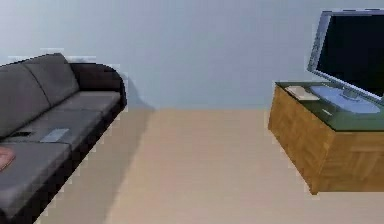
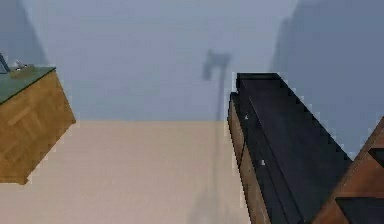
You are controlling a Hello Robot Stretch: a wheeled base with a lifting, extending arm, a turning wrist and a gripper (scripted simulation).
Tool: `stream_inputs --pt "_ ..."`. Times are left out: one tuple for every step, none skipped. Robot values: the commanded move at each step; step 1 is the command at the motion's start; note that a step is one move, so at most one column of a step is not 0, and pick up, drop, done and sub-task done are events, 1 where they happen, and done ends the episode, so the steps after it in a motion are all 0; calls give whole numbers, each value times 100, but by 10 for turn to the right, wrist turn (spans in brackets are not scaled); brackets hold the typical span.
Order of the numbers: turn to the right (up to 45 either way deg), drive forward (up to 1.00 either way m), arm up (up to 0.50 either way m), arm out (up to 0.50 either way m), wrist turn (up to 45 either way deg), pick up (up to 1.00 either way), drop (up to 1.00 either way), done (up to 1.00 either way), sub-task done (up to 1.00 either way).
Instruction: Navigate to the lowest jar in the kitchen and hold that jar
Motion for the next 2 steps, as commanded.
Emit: stream_inputs --pt "0 5 0 0 0 0 0 0 0" --pt "-450 0 0 0 0 0 0 0 0"
